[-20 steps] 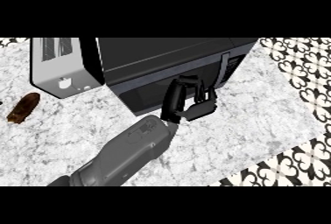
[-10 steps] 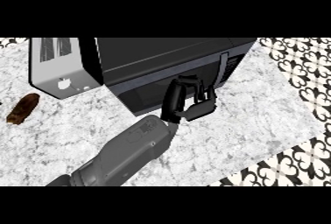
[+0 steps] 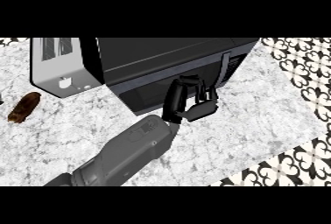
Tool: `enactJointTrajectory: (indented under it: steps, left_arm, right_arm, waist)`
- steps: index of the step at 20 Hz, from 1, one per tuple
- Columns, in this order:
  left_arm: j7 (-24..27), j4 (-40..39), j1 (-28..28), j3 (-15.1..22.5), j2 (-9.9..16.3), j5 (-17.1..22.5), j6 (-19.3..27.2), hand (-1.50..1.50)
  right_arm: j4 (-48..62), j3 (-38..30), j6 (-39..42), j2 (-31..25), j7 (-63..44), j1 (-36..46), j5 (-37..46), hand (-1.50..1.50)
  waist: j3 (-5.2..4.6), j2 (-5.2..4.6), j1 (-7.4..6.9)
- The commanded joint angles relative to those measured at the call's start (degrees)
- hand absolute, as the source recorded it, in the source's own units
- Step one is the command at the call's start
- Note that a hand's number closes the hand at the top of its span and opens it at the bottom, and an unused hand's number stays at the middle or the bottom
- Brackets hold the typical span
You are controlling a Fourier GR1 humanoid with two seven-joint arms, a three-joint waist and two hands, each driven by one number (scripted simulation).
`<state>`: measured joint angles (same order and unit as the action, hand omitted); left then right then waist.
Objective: Pick up the milk, place it into the microwave and close the microwave
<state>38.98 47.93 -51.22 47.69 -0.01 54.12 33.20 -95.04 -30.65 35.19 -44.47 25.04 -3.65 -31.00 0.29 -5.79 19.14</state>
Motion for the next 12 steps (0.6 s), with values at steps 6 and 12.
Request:
enactJointTrajectory:
  steps: [6, 12]
  left_arm:
    - [-0.3, -4.3, -4.9, -1.3, 0.0, 2.7, -1.3, 1.5]
    - [0.8, -4.9, -5.0, -0.3, 0.0, 3.8, -1.3, 1.5]
  right_arm:
    - [4.8, 0.0, 1.6, -0.8, -0.2, 2.4, -3.3, -1.5]
    - [7.8, -0.2, 2.9, -1.9, -0.8, 4.0, -5.4, -1.5]
  waist:
    - [0.05, -1.08, 0.07]
    - [0.1, -1.13, -0.09]
